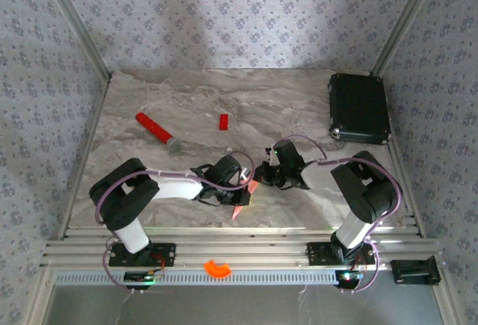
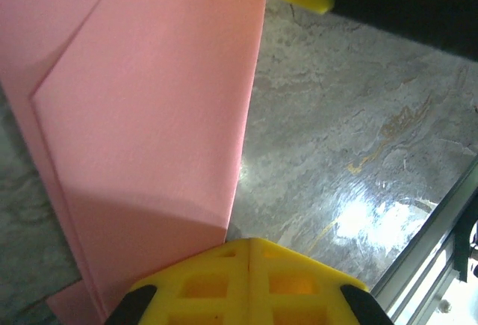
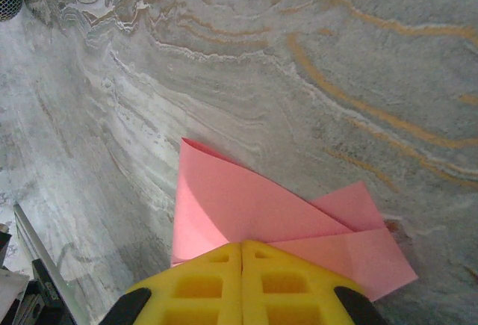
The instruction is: Fold a paper plane with a square sheet of paper (pick it up from the middle)
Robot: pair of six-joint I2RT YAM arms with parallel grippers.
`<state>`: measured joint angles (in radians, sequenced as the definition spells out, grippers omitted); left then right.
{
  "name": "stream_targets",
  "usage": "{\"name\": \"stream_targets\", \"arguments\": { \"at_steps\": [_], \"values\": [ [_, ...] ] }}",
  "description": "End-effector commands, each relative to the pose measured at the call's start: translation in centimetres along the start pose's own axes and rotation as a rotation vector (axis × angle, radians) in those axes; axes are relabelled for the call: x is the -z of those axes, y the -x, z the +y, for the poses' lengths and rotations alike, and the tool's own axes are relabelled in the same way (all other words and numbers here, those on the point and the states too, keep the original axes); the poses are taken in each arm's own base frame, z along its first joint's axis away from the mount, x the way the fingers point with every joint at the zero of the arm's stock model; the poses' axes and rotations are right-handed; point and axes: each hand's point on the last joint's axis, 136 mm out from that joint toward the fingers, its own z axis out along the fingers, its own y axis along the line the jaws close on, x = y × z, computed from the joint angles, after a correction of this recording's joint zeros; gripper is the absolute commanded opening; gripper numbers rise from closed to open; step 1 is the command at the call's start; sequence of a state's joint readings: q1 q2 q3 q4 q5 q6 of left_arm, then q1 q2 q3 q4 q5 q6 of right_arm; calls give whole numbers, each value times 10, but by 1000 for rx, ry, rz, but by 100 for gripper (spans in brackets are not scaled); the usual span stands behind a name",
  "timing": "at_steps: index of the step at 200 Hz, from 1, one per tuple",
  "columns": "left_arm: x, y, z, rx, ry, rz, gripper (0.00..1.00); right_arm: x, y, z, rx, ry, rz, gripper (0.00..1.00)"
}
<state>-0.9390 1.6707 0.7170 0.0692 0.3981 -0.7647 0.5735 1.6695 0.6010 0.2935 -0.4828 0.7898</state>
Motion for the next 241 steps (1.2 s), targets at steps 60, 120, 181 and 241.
{"name": "stream_targets", "arguments": {
  "at_steps": [60, 120, 181, 241],
  "values": [
    [12, -20, 9, 8, 60, 51, 3, -6, -29, -46, -70, -166, 72, 7],
    [23, -15, 1, -10, 51, 19, 2, -5, -30, -47, -73, -167, 72, 7],
    [31, -7, -4, -18, 48, -23, 1, 2, -18, -26, -43, -110, 36, 9],
    [34, -4, -5, -14, 45, -41, 1, 31, -1, 8, 18, -58, -45, 12]
  ]
}}
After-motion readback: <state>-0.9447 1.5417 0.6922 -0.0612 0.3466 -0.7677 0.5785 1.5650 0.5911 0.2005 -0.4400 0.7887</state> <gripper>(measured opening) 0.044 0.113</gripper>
